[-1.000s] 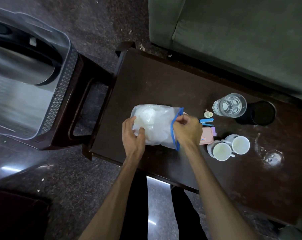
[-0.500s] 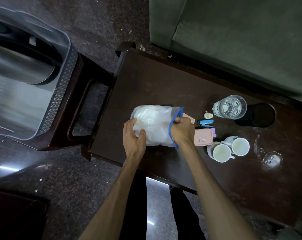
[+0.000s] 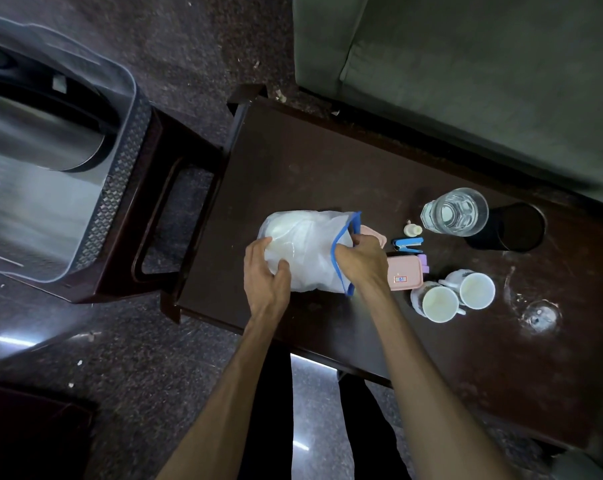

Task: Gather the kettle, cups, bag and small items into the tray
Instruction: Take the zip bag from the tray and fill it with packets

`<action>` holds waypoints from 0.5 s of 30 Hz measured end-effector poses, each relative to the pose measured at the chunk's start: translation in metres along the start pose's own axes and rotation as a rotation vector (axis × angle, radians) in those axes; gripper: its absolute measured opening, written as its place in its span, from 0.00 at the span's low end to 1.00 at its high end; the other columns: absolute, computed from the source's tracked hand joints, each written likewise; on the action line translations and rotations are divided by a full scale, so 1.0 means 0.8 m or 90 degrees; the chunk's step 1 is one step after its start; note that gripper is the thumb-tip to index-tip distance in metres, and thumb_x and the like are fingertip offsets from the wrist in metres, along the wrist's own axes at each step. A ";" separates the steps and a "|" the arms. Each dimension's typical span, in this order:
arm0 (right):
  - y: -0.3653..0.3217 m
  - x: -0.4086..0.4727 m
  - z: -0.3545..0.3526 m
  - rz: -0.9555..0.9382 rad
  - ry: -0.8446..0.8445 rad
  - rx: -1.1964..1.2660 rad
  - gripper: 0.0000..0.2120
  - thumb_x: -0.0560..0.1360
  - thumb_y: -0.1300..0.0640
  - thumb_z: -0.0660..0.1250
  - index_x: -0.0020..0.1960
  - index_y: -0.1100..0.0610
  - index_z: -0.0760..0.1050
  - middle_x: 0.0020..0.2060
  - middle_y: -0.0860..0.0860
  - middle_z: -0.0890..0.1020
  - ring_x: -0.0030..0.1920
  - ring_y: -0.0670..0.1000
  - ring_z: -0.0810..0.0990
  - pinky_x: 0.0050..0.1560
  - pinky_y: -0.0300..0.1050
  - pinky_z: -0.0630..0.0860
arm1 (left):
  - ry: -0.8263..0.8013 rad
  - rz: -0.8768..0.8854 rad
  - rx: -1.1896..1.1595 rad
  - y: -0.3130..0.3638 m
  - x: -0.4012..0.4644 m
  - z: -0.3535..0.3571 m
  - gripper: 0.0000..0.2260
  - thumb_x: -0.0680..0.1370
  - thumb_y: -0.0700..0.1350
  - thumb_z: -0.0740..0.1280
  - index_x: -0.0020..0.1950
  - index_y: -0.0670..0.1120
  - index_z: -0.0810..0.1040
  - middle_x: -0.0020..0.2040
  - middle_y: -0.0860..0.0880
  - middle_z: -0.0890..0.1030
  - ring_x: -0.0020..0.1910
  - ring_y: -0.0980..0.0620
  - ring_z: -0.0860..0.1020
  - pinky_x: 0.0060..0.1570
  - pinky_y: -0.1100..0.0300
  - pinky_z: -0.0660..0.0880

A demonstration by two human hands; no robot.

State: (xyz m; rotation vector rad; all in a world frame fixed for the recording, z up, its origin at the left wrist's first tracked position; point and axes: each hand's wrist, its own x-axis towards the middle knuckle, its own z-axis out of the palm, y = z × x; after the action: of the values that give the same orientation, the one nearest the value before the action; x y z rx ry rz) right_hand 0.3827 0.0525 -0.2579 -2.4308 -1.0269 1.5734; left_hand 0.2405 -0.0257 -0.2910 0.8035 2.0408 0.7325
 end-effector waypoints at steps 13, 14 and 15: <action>0.022 -0.011 -0.027 -0.118 0.045 -0.108 0.16 0.75 0.59 0.69 0.63 0.56 0.75 0.57 0.54 0.82 0.57 0.59 0.79 0.55 0.49 0.75 | 0.001 -0.016 -0.005 -0.001 0.001 0.002 0.25 0.73 0.45 0.65 0.70 0.46 0.74 0.69 0.49 0.74 0.66 0.48 0.75 0.63 0.47 0.77; 0.024 -0.010 -0.031 -0.111 0.037 -0.084 0.19 0.75 0.59 0.70 0.65 0.56 0.76 0.57 0.54 0.82 0.58 0.58 0.80 0.58 0.51 0.77 | 0.000 -0.022 -0.005 -0.001 0.002 0.002 0.24 0.74 0.44 0.66 0.71 0.45 0.73 0.70 0.49 0.74 0.66 0.48 0.74 0.64 0.46 0.77; 0.025 -0.009 -0.034 -0.098 0.027 -0.051 0.19 0.75 0.57 0.72 0.65 0.54 0.77 0.56 0.52 0.83 0.58 0.57 0.81 0.60 0.54 0.79 | -0.002 -0.027 -0.004 -0.001 0.003 0.003 0.23 0.75 0.42 0.67 0.71 0.45 0.73 0.70 0.49 0.74 0.66 0.47 0.74 0.64 0.45 0.77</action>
State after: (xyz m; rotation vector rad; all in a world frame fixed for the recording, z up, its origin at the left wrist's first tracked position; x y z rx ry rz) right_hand 0.4132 0.0407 -0.2477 -2.3588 -1.2587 1.4542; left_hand 0.2411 -0.0239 -0.2935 0.7551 2.0461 0.7124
